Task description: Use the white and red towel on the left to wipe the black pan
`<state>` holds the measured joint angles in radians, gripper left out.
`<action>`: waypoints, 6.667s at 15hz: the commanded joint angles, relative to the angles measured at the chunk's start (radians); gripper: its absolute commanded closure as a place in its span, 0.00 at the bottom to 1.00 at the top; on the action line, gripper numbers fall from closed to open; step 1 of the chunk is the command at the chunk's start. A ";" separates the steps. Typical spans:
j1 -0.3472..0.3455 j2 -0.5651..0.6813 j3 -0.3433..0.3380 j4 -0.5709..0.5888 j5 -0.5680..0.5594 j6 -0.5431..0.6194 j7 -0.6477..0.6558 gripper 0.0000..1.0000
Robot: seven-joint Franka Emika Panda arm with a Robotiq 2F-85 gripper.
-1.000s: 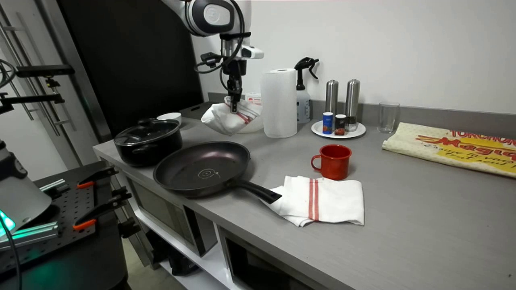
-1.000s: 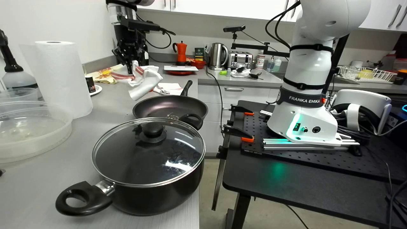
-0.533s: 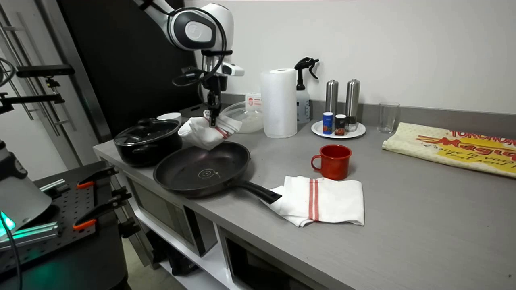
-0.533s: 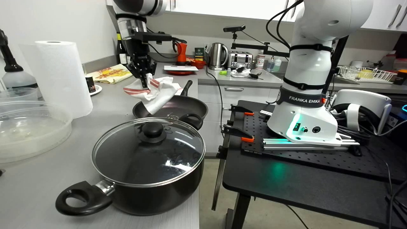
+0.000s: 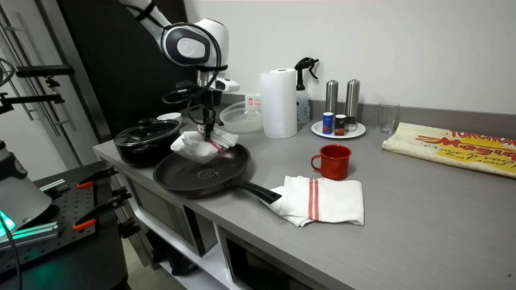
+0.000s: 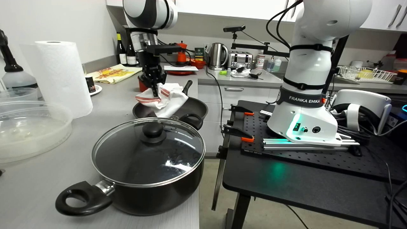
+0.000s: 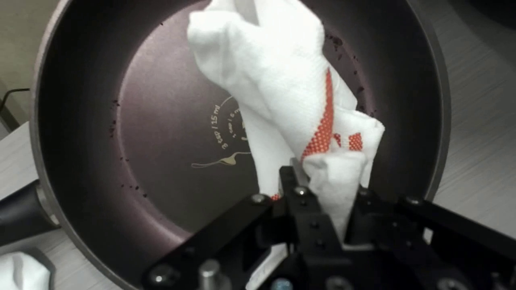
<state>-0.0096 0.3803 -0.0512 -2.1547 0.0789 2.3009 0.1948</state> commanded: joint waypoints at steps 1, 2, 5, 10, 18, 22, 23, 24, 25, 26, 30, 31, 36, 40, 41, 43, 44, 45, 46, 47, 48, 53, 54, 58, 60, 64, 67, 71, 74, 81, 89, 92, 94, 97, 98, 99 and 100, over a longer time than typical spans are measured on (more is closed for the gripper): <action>-0.002 0.002 0.000 0.000 0.000 -0.002 0.000 0.85; -0.003 0.002 -0.001 -0.001 0.000 -0.001 0.000 0.85; -0.003 0.002 0.000 -0.001 0.000 -0.001 0.000 0.85; 0.004 0.057 0.003 0.031 -0.004 0.000 0.007 0.96; 0.047 0.142 0.002 0.012 -0.034 0.071 0.025 0.96; 0.060 0.180 0.007 -0.005 -0.038 0.122 0.013 0.96; 0.065 0.191 0.007 -0.007 -0.040 0.135 0.015 0.96; 0.070 0.201 0.006 -0.009 -0.043 0.144 0.016 0.96; 0.076 0.209 0.004 -0.012 -0.048 0.153 0.021 0.96; 0.081 0.212 0.003 -0.014 -0.054 0.158 0.023 0.96; 0.091 0.210 0.000 -0.036 -0.075 0.181 0.029 0.96; 0.090 0.206 -0.001 -0.046 -0.076 0.190 0.028 0.96; 0.062 0.183 -0.015 -0.097 -0.060 0.242 0.021 0.96; 0.022 0.156 -0.024 -0.151 -0.029 0.290 0.009 0.96; 0.012 0.147 -0.026 -0.166 -0.022 0.303 0.006 0.96; -0.011 0.128 -0.033 -0.197 -0.006 0.329 0.002 0.96; -0.023 0.119 -0.036 -0.212 0.001 0.339 0.000 0.96; -0.034 0.111 -0.040 -0.226 0.007 0.350 -0.001 0.96; -0.042 0.104 -0.046 -0.238 0.011 0.361 0.002 0.96; -0.049 0.099 -0.052 -0.247 0.013 0.367 0.005 0.96; -0.055 0.092 -0.061 -0.258 0.013 0.375 0.011 0.96; -0.088 0.062 -0.094 -0.305 0.029 0.407 0.016 0.96; -0.089 0.061 -0.100 -0.310 0.029 0.415 0.021 0.96; -0.057 0.058 -0.139 -0.329 0.006 0.453 0.086 0.96; -0.031 0.057 -0.154 -0.333 -0.009 0.466 0.117 0.96; 0.067 0.078 -0.201 -0.321 -0.084 0.476 0.204 0.96; 0.152 0.100 -0.236 -0.300 -0.160 0.470 0.272 0.96; 0.250 0.111 -0.270 -0.274 -0.246 0.458 0.349 0.96; 0.272 0.116 -0.259 -0.246 -0.262 0.445 0.354 0.96; 0.205 0.151 -0.183 -0.148 -0.209 0.413 0.262 0.96; 0.130 0.202 -0.147 -0.033 -0.189 0.353 0.219 0.96; 0.115 0.213 -0.143 0.001 -0.185 0.338 0.219 0.96; 0.121 0.224 -0.146 0.026 -0.192 0.331 0.229 0.96; 0.128 0.239 -0.137 0.059 -0.195 0.320 0.228 0.96; 0.134 0.245 -0.132 0.069 -0.197 0.316 0.226 0.96; 0.141 0.252 -0.128 0.079 -0.202 0.312 0.227 0.96; 0.142 0.259 -0.113 0.088 -0.201 0.308 0.216 0.96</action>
<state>0.1193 0.5989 -0.1899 -2.1234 -0.1364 2.6331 0.4434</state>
